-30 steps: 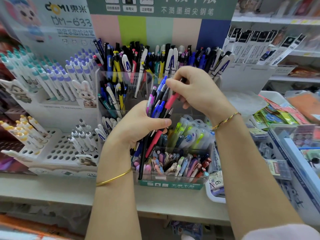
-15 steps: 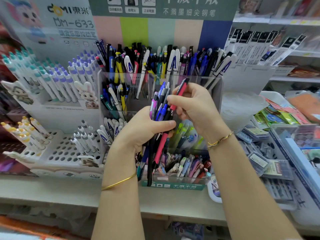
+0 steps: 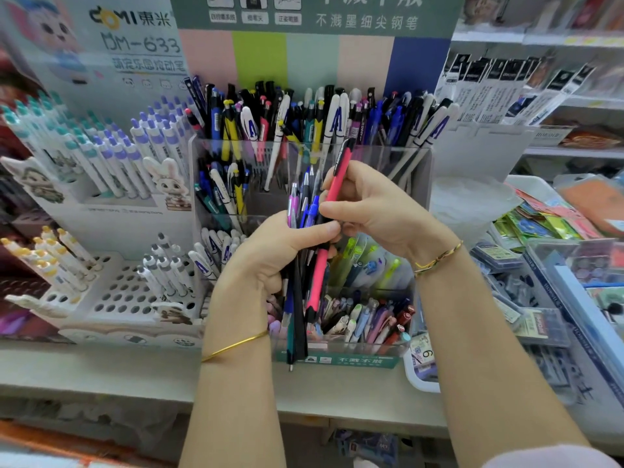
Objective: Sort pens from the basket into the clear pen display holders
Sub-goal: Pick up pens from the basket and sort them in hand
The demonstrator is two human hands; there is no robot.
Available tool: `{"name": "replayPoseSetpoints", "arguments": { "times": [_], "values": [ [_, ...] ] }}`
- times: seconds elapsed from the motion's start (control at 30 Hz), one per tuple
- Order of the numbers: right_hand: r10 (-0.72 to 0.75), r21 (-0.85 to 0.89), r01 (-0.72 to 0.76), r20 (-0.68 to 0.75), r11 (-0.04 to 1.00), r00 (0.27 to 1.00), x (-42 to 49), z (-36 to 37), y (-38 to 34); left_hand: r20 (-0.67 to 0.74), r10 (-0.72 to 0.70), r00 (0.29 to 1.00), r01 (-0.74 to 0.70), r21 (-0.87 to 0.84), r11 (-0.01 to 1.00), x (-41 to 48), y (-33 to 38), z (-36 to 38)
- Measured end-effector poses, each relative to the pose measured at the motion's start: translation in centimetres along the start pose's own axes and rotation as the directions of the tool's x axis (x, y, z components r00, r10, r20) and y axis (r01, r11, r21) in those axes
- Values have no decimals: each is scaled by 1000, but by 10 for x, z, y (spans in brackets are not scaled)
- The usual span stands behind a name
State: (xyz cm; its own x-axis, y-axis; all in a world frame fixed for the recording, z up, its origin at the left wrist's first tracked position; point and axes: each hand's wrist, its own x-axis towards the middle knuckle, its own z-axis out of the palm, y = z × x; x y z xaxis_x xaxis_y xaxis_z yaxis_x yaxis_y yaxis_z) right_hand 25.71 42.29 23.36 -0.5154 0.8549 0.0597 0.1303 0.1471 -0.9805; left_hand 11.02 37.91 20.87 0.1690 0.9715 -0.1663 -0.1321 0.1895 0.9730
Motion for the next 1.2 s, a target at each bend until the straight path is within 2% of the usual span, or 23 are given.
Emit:
{"name": "replayPoseSetpoints", "arguments": {
  "times": [0.2,0.3,0.43,0.5,0.6,0.9,1.1,1.2],
  "values": [
    [12,102,-11,-6,995,1000,5,1,8,12,-117,993,114,-319,941,1,-10,5],
    [22,123,-19,-25,992,999,6,2,10,58,-174,983,180,-504,845,1,-16,9],
    [26,174,-20,-34,985,999,6,1,12,146,-202,969,247,-663,707,0,-17,16],
    [35,199,-25,-46,980,998,6,3,13,174,-203,964,266,-693,670,-1,-18,17],
    [29,199,-16,-60,980,998,4,4,14,167,-210,963,266,-698,665,-3,-18,18],
    [-50,231,93,-184,969,982,1,3,10,191,-194,962,269,-773,575,-7,-18,16],
    [-58,381,198,-348,903,936,-4,15,12,-3,-151,988,96,-763,639,-4,-12,23],
    [-48,420,252,-438,872,898,-7,20,13,-59,-147,987,44,-791,611,-5,-9,27]
  ]
}}
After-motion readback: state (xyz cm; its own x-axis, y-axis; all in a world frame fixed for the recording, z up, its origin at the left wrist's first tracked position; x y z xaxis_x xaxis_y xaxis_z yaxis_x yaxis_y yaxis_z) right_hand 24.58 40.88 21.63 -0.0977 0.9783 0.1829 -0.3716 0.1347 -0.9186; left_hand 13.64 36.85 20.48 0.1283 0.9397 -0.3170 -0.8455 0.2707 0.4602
